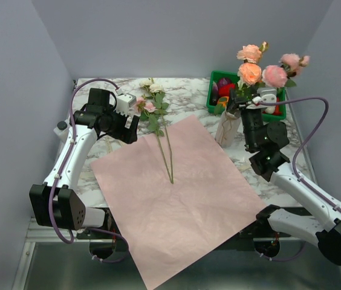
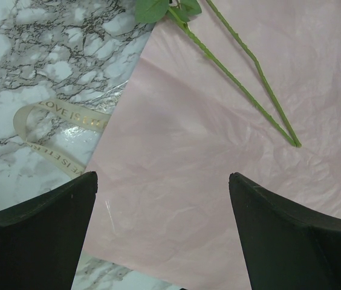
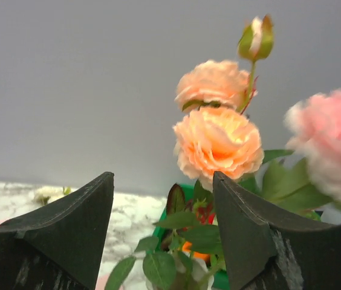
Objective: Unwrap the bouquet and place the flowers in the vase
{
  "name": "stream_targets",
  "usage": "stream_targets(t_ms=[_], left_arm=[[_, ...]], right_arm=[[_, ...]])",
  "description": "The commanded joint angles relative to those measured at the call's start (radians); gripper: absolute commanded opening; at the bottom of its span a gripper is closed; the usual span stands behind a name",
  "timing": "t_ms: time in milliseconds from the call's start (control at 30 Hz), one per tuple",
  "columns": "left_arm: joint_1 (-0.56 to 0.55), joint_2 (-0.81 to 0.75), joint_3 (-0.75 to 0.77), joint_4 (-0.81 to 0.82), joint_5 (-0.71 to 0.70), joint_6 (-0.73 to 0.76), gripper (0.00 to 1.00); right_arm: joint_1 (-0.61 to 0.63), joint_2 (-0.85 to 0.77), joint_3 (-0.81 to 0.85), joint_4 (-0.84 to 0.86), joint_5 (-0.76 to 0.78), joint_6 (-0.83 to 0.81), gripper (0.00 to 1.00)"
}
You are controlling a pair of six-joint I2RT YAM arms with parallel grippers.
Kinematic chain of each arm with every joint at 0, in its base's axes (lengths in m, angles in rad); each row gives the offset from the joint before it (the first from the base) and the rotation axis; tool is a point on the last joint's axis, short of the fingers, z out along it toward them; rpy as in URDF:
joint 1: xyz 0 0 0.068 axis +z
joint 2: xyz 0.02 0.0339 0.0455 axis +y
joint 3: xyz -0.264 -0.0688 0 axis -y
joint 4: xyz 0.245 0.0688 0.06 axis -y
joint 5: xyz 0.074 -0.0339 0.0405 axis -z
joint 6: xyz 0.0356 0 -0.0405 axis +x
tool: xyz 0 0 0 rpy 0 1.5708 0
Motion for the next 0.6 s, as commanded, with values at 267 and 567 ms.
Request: stream_targets(t_ms=[267,567], left_arm=[[0.008,-0.021,-0.008,0.011,0.018,0.003,0.99],[0.014,-0.017,-0.002,0.034,0.016,-0.022,0.99]], right_arm=[[0.056,-0.103,-0.004,-0.266,-0.034,0.1,0.76],[0.247,0.179,0.209,-0.453,-0.179,0.083,0.66]])
